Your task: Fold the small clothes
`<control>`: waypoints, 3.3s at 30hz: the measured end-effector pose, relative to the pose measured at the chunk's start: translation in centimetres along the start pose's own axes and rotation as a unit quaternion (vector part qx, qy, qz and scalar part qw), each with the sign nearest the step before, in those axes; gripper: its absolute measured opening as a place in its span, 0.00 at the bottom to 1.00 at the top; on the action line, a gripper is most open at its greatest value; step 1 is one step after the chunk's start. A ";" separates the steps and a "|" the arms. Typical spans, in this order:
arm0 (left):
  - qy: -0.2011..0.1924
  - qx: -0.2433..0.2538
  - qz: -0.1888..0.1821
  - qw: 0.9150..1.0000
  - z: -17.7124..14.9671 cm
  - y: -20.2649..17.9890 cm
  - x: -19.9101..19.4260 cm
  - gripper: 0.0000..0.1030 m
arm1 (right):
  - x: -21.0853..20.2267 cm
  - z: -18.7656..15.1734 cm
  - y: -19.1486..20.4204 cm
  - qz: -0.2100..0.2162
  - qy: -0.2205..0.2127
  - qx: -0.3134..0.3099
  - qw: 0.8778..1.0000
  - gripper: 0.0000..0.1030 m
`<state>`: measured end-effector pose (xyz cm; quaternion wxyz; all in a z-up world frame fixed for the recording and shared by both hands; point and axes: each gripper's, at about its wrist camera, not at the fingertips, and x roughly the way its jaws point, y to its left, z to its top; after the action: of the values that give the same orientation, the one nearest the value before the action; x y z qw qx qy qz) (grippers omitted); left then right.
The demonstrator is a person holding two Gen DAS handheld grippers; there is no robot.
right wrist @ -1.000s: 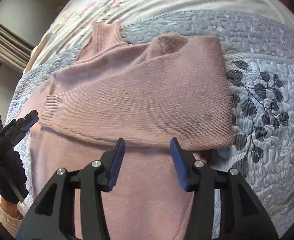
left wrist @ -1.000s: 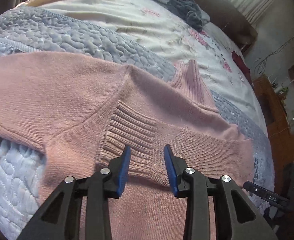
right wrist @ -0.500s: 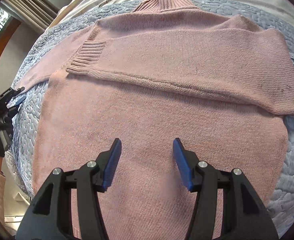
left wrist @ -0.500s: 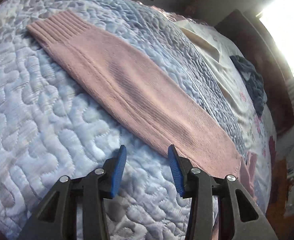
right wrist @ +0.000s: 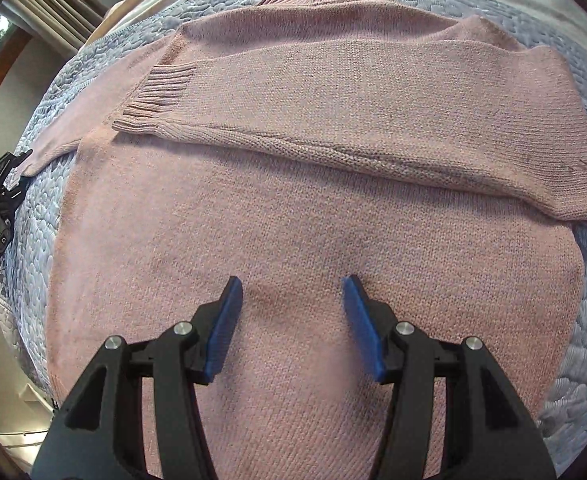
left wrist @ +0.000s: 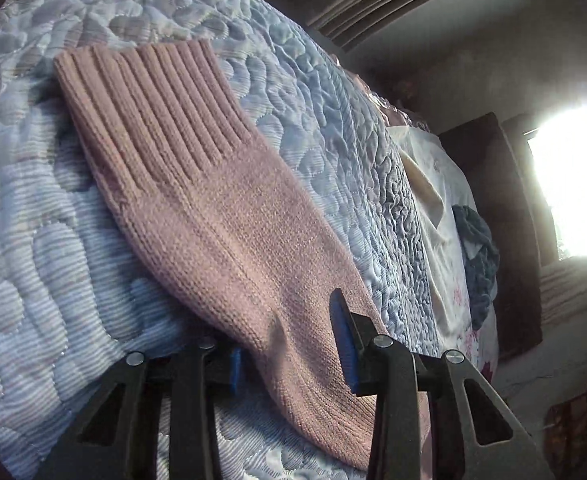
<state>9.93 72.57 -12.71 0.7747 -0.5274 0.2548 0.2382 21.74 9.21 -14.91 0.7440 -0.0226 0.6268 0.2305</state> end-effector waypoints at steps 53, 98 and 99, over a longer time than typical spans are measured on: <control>0.271 0.283 -0.123 0.912 -32.1 -19.4 4.6 0.17 | -2.6 0.0 -2.7 0.017 -0.019 0.031 0.999 0.53; 0.162 0.365 -0.015 0.917 -25.4 -21.7 3.6 0.32 | -5.7 12.6 0.6 0.126 -0.065 0.049 0.989 0.12; 0.165 0.368 -0.014 0.915 -26.0 -21.9 3.9 0.32 | -5.8 12.4 -0.4 0.120 -0.067 0.055 0.989 0.12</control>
<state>23.16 41.32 -8.13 0.8643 -0.2404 0.4411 0.0258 32.70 11.07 -6.89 0.7516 0.1088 0.5853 0.2841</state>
